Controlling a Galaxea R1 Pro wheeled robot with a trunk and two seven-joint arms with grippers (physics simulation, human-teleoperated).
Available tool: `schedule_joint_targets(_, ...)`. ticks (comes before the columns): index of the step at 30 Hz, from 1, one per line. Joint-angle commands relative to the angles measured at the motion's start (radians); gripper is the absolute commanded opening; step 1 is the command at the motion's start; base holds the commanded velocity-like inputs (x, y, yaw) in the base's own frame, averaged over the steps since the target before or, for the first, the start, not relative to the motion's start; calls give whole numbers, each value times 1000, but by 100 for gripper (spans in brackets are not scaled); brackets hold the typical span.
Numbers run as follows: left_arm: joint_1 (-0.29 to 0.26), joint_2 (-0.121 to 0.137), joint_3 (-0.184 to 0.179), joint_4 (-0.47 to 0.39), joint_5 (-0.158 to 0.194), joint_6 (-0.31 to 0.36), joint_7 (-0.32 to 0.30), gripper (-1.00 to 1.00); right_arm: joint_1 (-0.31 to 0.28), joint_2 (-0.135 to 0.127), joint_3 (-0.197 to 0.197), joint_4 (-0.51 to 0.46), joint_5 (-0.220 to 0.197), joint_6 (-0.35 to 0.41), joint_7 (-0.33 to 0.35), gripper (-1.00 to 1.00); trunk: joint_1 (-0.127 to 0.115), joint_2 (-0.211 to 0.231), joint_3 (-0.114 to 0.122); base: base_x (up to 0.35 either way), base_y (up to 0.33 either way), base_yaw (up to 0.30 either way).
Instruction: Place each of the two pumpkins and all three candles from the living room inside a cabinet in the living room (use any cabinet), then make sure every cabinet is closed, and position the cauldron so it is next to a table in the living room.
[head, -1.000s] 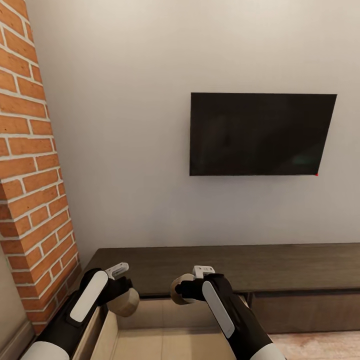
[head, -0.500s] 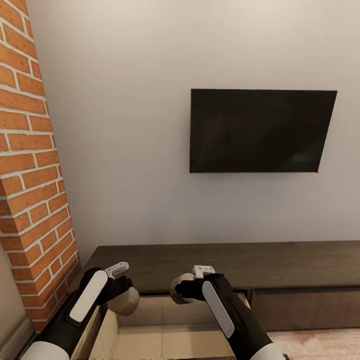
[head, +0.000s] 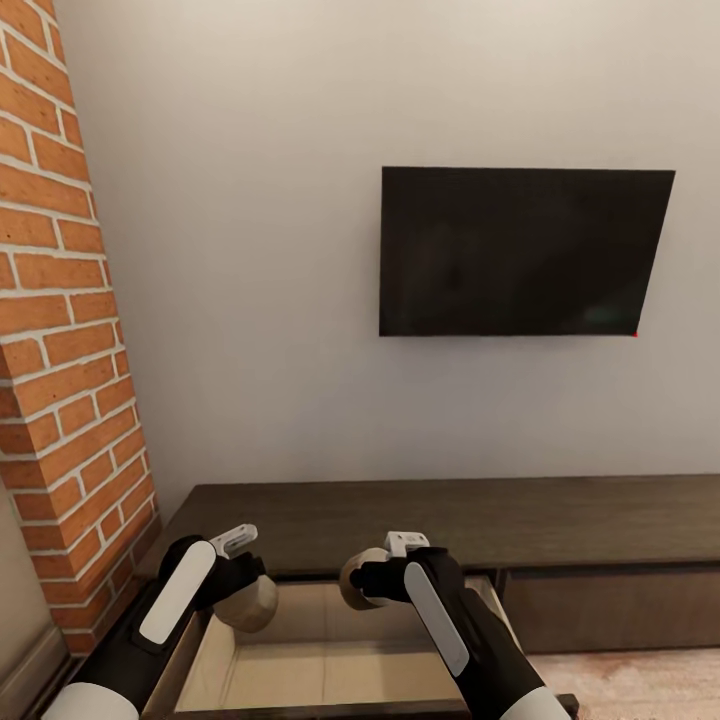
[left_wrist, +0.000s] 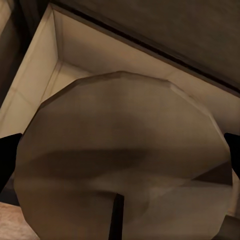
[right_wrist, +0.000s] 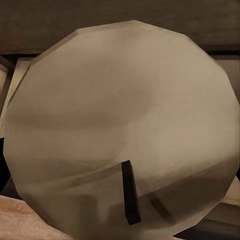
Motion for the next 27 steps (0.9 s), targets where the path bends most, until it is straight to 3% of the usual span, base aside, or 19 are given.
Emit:
schedule_joint_targets(1, -1, 1, -3, -1, 10, -1, 10, -100, -1, 0, 1, -1, -11, 1, -10, -100, 4, -8, -4, 0, 0, 0)
schedule_joint_targets(27, -1, 1, -2, -4, 10, -1, 10, -100, -1, 3, 9, 8, -1, 2, -32, -100, 103, -190, -86, 0, 0, 0)
